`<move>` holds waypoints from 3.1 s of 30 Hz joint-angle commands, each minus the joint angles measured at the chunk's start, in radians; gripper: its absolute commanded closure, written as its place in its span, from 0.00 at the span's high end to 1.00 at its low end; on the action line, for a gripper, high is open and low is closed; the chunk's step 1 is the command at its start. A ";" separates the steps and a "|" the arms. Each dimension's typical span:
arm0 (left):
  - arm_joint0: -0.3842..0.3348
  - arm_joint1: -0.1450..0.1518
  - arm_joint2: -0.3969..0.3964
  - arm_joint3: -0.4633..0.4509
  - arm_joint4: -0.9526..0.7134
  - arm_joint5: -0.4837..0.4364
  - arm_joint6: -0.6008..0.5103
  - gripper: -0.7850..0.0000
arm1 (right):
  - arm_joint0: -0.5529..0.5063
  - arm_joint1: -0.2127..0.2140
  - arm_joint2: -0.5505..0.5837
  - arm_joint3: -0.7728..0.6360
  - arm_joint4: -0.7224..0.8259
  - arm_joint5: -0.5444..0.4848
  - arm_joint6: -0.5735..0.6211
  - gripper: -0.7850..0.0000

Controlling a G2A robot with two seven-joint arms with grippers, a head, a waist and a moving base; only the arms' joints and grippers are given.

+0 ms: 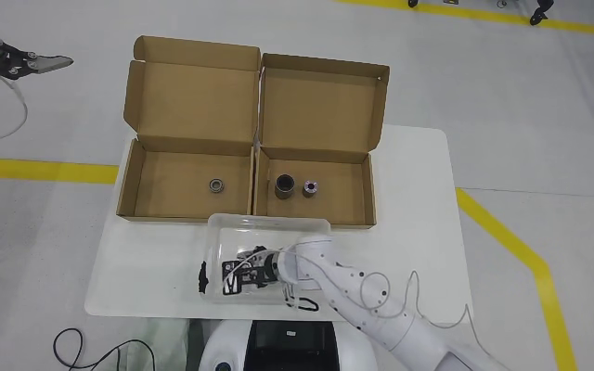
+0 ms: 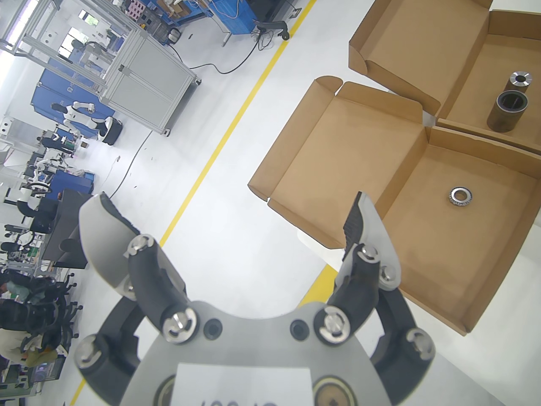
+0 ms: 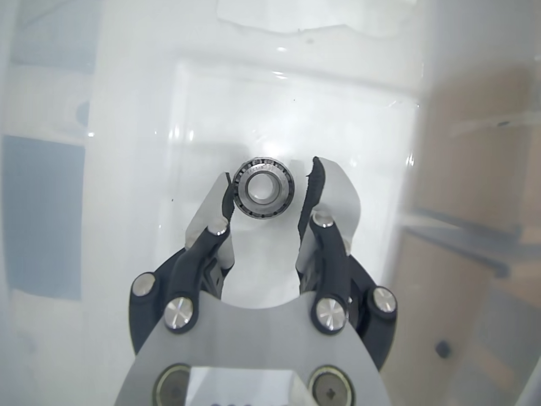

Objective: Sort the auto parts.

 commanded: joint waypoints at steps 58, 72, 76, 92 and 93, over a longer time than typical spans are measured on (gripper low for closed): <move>0.000 0.000 0.000 0.000 0.000 0.000 0.000 1.00 | 0.105 0.072 0.320 -0.353 0.230 0.058 -0.695 0.00; 0.000 0.000 0.000 0.000 0.000 0.000 0.000 1.00 | 0.314 0.037 0.287 -0.357 0.245 0.106 -0.716 0.00; 0.000 0.000 0.000 0.000 0.000 0.000 0.000 1.00 | 0.337 0.034 0.295 -0.375 0.232 0.110 -0.719 0.00; 0.000 0.000 0.000 0.000 0.000 0.000 0.000 1.00 | 0.307 0.043 0.316 -0.406 0.168 0.077 -0.768 0.00; 0.000 0.000 0.000 0.000 0.000 0.000 0.000 1.00 | 0.306 0.043 0.314 -0.403 0.162 0.077 -0.770 0.00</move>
